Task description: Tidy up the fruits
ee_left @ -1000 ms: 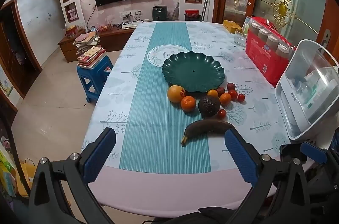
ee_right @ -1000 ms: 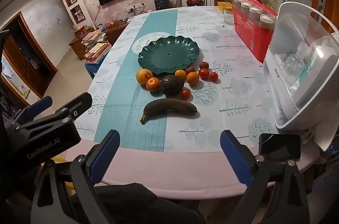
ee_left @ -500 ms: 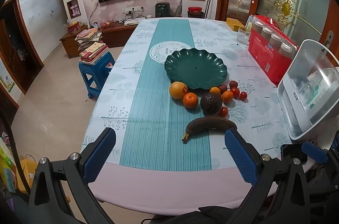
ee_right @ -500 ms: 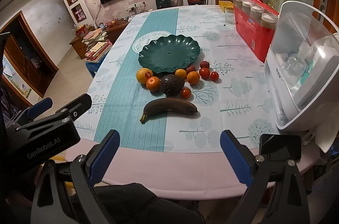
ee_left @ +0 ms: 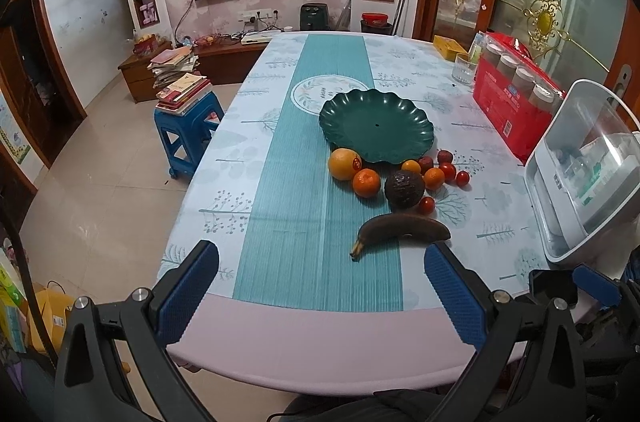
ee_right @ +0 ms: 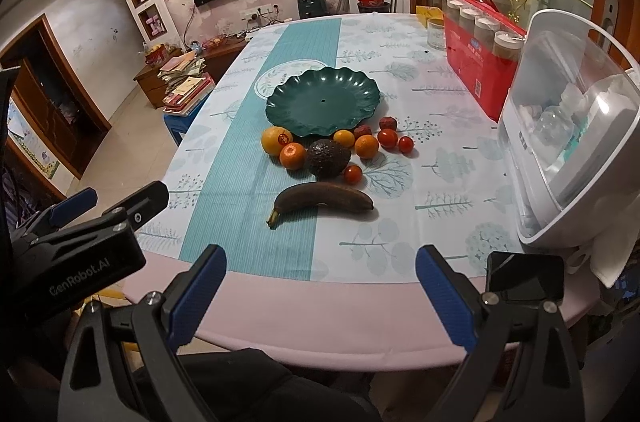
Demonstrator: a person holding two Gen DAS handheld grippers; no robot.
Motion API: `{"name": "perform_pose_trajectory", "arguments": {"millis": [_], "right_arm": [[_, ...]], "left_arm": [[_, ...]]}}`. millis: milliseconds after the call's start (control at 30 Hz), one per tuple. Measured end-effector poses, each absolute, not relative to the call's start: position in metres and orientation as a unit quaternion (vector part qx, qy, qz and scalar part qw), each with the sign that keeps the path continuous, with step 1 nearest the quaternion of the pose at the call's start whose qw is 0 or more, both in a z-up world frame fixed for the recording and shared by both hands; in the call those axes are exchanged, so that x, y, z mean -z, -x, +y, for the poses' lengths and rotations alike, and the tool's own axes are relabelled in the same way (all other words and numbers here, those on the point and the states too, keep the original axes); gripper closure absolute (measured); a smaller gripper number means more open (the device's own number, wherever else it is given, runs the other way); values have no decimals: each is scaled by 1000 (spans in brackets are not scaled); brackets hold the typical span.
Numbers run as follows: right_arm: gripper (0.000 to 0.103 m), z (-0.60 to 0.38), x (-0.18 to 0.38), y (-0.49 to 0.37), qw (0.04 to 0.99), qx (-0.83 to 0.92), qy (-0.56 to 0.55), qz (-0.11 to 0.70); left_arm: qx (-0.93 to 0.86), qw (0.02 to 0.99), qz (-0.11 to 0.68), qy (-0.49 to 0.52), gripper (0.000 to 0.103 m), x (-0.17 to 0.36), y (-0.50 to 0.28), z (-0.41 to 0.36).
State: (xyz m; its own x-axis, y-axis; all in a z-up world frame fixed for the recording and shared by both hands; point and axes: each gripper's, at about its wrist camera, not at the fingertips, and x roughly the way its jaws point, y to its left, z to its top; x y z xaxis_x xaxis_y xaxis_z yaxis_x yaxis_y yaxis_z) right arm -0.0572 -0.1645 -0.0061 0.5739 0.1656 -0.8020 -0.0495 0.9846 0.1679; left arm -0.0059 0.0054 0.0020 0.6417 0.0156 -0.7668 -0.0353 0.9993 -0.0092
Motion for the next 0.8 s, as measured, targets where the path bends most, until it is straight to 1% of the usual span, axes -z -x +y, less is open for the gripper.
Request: {"name": "perform_pose_trajectory", "arguments": {"millis": [433,800], "right_arm": [[7,-155,7,62,883,-51,-71,461],[7,-136,9,70,900,-37,-49,431]], "left_arm": [[-2,904,428,17,1,-3,10,22],[13,902,432,25,1,1,-4,49]]}}
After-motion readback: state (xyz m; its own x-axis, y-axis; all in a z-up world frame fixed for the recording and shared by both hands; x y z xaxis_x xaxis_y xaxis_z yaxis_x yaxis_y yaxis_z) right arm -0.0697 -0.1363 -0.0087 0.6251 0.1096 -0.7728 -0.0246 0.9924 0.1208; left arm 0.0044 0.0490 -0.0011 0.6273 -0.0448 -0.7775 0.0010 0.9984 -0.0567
